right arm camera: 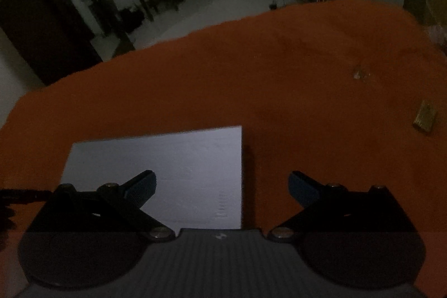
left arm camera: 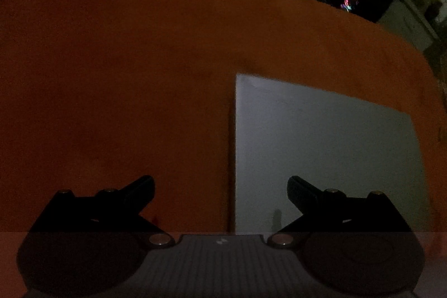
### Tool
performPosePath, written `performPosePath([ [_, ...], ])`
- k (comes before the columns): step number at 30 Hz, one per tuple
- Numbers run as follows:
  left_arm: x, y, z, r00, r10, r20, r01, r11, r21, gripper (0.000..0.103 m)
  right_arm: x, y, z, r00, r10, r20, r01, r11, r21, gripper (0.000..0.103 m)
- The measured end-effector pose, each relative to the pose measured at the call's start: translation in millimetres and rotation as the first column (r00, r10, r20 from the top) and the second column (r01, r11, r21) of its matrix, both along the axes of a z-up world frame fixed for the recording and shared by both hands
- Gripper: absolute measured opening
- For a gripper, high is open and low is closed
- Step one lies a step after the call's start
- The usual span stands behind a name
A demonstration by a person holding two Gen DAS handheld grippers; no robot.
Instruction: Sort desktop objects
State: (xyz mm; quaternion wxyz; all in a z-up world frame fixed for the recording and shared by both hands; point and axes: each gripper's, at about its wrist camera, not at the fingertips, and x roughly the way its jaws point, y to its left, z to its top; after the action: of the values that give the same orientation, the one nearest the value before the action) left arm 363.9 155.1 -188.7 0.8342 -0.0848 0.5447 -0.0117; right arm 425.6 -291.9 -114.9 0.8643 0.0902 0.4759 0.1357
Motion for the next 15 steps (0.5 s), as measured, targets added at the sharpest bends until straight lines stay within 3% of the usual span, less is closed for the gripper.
performPosePath([
  [5, -6, 2, -6, 1.0, -0.023, 0.0, 0.023, 1.0, -0.001, 0.102, 6, 4, -33, 0.998, -0.004, -0.066, 0.0, 0.998, -0.061, 0.103],
  [8, -7, 3, -12, 0.999, -0.029, -0.04, 0.027, 0.998, -0.048, 0.102, 6, 13, -47, 0.995, 0.028, -0.094, -0.033, 0.998, -0.054, 0.103],
  [12, -9, 4, -30, 0.995, -0.052, -0.086, 0.04, 0.989, -0.139, 0.102, 7, 23, -67, 0.954, 0.186, -0.235, -0.173, 0.982, 0.072, 0.103],
  [15, -11, 2, -38, 0.996, -0.036, -0.083, 0.02, 0.981, -0.195, 0.103, 5, 41, -73, 0.938, 0.206, -0.279, -0.217, 0.976, -0.007, 0.103],
])
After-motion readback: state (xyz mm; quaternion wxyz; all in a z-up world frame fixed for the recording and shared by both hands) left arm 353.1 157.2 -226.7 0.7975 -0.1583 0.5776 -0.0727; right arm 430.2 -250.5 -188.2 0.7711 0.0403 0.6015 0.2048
